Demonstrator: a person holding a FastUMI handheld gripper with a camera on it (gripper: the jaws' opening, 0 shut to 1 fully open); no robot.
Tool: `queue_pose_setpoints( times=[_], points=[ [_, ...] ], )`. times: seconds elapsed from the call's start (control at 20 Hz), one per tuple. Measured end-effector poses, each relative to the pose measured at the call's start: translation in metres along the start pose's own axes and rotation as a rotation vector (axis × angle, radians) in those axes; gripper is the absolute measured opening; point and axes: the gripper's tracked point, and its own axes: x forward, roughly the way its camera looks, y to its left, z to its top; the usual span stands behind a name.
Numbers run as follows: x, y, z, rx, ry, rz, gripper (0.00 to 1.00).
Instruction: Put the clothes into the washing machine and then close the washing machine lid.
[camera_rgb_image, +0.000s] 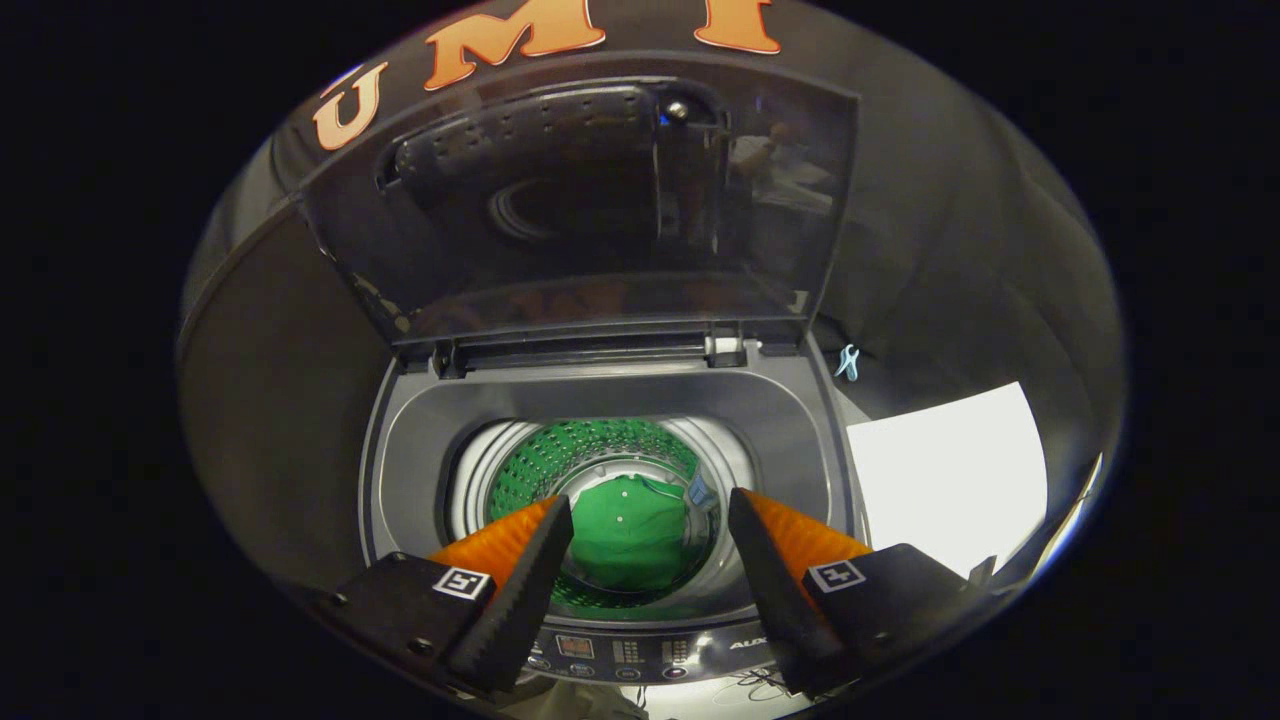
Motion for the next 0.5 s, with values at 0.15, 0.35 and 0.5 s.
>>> queue_pose_setpoints(
  times=[0.15,0.35,0.5],
  points=[
    [-0.015,-0.008,-0.001,0.016,-0.013,-0.011,1.0],
    [-0.041,-0.015,0.008,0.032,-0.047,-0.035,1.0],
    [-0.063,-0.012,0.023,0.063,-0.098,-0.034,1.0]
  ],
)
